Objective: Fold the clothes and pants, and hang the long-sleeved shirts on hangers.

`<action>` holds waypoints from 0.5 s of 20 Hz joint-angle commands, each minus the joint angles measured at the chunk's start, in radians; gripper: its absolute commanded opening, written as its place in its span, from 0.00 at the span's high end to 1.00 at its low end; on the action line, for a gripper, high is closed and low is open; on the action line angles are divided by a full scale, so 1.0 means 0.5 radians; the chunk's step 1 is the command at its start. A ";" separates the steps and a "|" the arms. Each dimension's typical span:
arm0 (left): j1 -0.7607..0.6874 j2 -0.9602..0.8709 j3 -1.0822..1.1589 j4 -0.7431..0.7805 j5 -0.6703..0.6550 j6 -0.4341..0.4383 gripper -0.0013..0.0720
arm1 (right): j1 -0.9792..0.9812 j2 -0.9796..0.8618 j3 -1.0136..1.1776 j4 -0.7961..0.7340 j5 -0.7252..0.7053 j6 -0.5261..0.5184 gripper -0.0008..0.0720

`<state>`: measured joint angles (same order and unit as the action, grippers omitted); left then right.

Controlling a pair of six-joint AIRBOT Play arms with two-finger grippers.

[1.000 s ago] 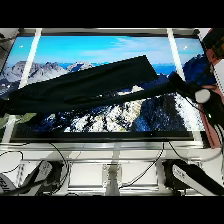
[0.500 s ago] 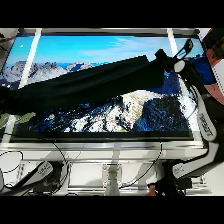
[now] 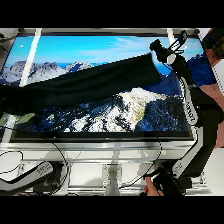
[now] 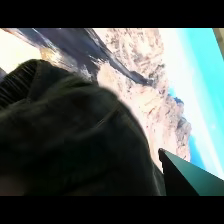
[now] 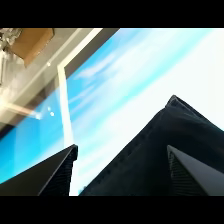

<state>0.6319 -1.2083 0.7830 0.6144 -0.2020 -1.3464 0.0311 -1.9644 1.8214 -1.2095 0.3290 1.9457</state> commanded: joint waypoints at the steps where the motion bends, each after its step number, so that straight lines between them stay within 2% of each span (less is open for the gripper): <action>1: -0.002 0.005 0.046 -0.004 0.016 -0.001 0.02 | 0.004 -0.027 0.102 0.001 0.080 -0.242 0.13; 6: 0.035 0.114 0.062 0.139 0.042 0.002 0.02 | 0.004 -0.027 0.237 -0.011 0.354 -0.412 0.14; 10: 0.128 0.189 0.063 0.293 0.082 0.001 0.02 | 0.001 -0.028 0.237 -0.094 0.630 -0.424 0.14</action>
<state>0.6674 -1.1381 0.8127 0.7059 -0.1711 -1.3460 0.0326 -1.9774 1.9312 -1.2308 0.5316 1.7565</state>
